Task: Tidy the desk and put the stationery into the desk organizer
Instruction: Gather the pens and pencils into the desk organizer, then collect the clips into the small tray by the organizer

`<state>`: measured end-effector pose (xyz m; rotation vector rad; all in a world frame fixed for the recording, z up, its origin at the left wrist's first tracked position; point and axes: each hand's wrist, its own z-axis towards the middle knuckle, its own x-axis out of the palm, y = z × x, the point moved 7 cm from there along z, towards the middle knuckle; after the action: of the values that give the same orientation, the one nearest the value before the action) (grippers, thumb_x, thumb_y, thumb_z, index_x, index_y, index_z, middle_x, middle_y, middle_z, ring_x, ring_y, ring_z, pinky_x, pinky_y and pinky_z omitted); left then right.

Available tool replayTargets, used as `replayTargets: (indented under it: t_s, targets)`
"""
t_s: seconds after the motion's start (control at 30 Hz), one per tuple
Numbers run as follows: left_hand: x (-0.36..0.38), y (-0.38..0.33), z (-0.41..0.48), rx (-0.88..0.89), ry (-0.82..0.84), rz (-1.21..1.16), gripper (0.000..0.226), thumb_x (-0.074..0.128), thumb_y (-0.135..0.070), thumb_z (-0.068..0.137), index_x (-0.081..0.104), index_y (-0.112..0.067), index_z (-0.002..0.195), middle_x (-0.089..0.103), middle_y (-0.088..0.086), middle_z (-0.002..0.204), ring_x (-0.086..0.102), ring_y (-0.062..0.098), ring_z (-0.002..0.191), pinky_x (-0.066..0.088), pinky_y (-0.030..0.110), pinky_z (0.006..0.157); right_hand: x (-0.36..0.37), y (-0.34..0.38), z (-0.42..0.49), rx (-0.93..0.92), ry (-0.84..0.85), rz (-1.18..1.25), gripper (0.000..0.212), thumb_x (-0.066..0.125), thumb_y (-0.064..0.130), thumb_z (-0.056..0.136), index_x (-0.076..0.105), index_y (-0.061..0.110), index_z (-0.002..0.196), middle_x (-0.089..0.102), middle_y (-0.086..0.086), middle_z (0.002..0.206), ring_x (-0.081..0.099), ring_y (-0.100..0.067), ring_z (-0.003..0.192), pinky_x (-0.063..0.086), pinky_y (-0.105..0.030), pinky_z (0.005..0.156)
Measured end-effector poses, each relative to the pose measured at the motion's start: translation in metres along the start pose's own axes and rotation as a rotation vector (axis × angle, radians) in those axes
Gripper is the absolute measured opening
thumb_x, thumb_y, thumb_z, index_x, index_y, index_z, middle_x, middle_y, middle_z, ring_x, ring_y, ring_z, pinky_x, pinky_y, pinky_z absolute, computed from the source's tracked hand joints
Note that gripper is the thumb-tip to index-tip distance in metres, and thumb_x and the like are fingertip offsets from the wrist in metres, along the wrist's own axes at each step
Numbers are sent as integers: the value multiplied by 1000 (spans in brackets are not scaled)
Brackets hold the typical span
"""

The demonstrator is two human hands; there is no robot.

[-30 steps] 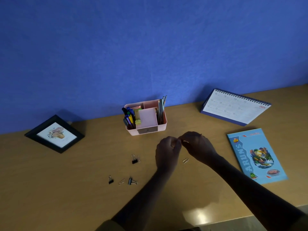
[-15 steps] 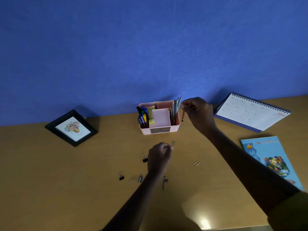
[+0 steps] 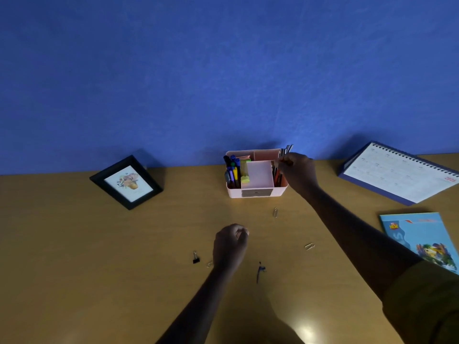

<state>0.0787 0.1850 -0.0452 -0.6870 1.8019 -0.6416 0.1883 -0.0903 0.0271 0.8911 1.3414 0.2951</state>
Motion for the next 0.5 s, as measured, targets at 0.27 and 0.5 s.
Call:
replayTargets:
  t_s: [0.27, 0.5]
  targets:
    - [-13, -4, 15, 100, -33, -6, 24, 64, -24, 103, 77, -20, 123, 79, -5, 116, 72, 3, 101, 59, 21, 84, 2, -4, -4, -45, -45, -78, 11, 69, 18, 99, 78, 12, 103, 75, -1, 81, 66, -14, 64, 46, -26, 53]
    - [-20, -17, 31, 216, -87, 72, 46, 60, -27, 106, 55, -30, 151, 77, -4, 114, 73, 5, 93, 65, 30, 75, 6, 1, -43, -138, -104, -14, 12, 64, 11, 99, 76, 13, 96, 74, -1, 80, 66, -14, 65, 57, -38, 59]
